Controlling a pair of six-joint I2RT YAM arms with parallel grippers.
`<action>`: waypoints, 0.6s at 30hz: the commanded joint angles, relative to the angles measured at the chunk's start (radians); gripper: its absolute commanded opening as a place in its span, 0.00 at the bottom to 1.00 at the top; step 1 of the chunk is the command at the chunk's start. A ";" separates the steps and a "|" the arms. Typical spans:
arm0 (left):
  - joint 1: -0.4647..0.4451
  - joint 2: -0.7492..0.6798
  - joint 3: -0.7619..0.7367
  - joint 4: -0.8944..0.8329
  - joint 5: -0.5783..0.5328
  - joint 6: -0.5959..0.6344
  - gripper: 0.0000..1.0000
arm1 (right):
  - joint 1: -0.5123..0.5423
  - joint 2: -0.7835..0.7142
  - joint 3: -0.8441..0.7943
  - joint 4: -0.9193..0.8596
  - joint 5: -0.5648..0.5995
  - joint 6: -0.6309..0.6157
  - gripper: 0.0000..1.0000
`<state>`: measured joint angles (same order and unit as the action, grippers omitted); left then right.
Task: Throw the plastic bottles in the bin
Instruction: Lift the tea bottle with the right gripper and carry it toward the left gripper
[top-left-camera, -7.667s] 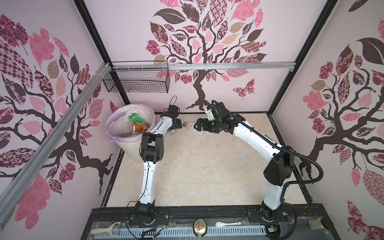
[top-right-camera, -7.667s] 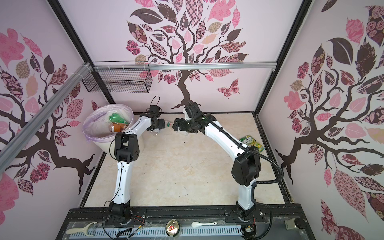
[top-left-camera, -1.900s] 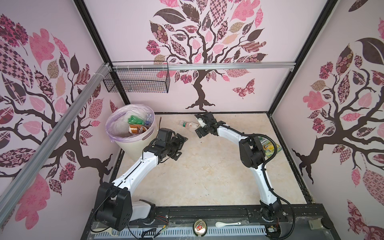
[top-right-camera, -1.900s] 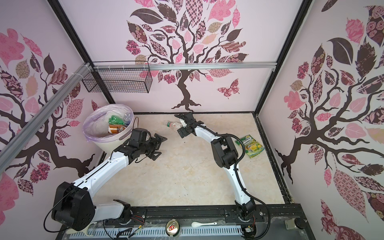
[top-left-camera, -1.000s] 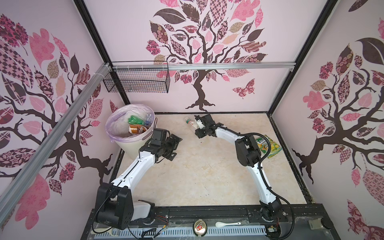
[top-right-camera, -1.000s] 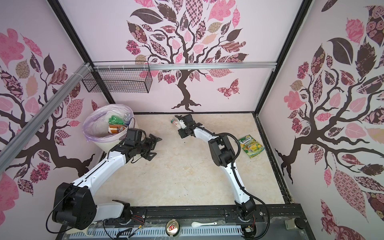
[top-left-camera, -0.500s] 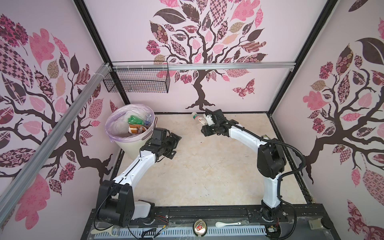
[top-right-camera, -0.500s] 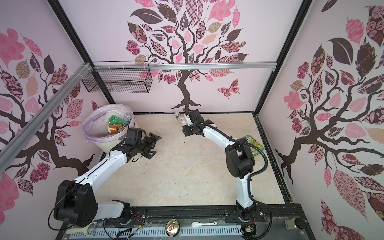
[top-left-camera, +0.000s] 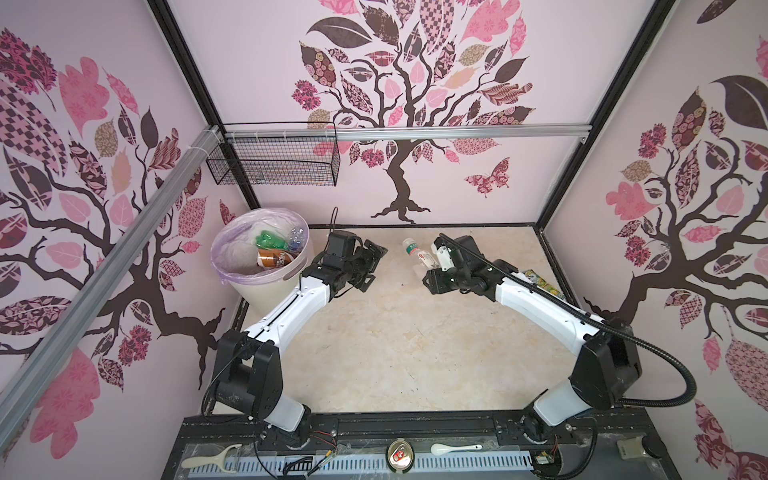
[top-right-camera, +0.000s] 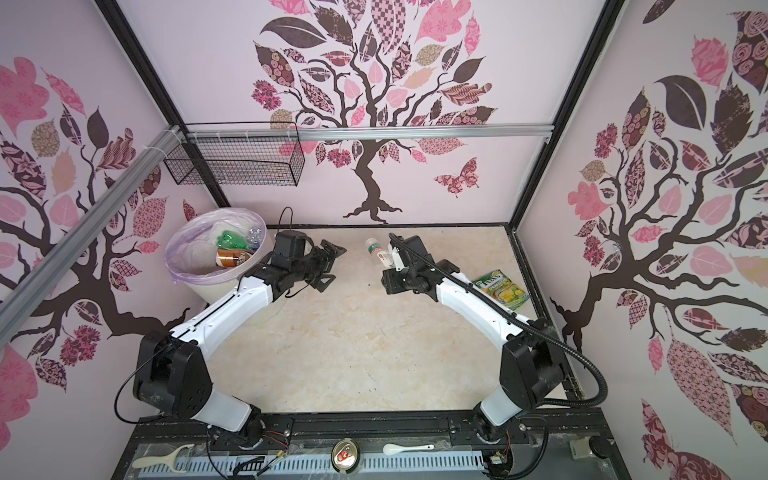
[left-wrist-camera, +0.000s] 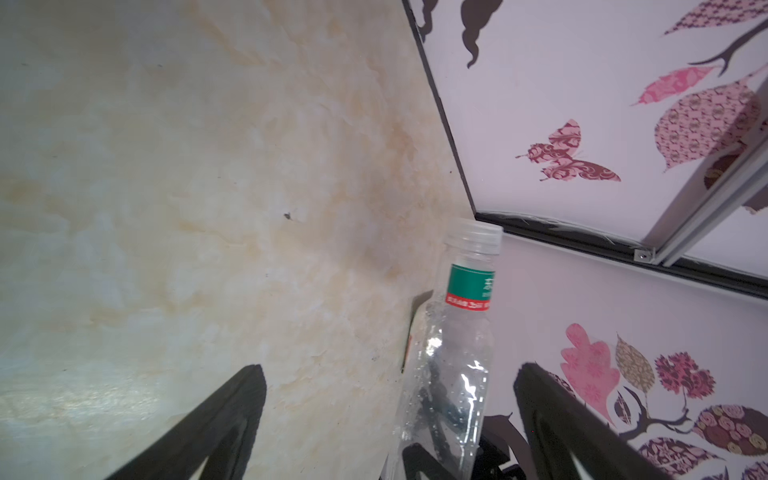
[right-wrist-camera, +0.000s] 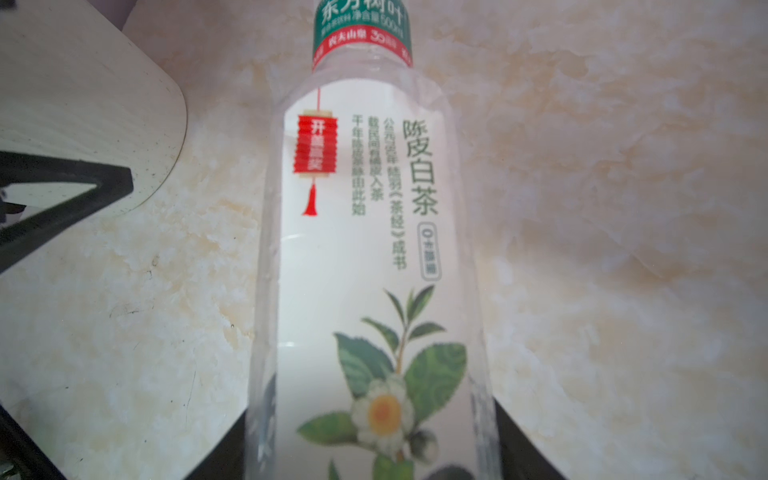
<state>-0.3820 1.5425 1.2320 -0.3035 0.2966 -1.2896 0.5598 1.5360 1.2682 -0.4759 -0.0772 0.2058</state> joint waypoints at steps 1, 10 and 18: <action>-0.023 0.018 0.062 0.032 0.005 0.053 0.98 | 0.016 -0.090 -0.020 -0.055 0.022 0.021 0.54; -0.046 -0.001 0.121 0.050 -0.025 0.135 0.98 | 0.105 -0.158 0.005 -0.135 0.044 0.052 0.54; -0.057 0.025 0.114 0.069 -0.044 0.143 0.98 | 0.131 -0.149 0.075 -0.147 0.020 0.114 0.54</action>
<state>-0.4385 1.5513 1.3148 -0.2619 0.2703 -1.1725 0.6853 1.4109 1.2812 -0.6044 -0.0555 0.2874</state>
